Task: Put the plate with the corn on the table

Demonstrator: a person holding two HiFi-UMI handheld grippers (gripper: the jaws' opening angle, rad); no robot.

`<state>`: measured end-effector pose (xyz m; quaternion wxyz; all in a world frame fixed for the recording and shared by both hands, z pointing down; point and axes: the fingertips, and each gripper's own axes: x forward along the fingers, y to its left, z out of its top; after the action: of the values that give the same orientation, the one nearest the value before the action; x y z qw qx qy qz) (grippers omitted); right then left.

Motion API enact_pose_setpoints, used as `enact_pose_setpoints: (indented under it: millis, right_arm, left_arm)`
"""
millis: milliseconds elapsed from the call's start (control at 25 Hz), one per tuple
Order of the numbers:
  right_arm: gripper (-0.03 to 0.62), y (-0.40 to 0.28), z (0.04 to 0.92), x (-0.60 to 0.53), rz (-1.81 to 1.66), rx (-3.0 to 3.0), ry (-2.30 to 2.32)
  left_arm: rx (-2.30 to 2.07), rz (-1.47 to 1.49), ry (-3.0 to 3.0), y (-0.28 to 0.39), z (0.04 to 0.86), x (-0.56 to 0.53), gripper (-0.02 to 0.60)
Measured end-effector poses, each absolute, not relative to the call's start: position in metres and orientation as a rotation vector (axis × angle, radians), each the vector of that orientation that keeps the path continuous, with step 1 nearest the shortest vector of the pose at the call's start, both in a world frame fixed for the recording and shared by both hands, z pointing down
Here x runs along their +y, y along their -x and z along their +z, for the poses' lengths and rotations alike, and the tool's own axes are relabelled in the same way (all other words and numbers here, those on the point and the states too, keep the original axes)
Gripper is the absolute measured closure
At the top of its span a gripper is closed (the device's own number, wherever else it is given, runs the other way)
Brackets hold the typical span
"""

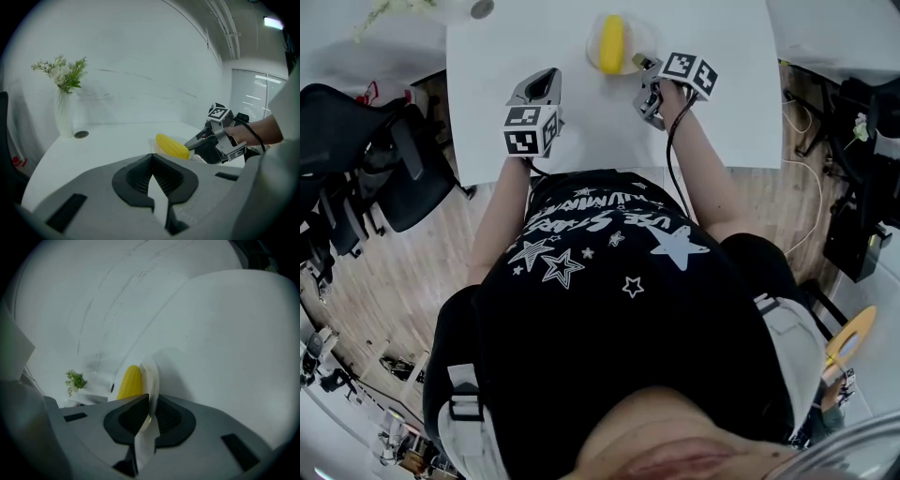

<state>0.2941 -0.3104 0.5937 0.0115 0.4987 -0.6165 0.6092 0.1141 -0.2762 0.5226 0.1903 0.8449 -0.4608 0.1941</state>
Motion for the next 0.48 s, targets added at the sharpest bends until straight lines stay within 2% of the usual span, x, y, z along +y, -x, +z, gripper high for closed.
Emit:
enact_pose_setpoints:
  millis: [480]
  right_arm:
    - [0.483, -0.3005, 0.5984, -0.3101, 1.48, -1.842, -1.561]
  left_arm:
    - [-1.32, 0.556, -2.363, -0.1082, 0.5225, -0.2672, 0.575]
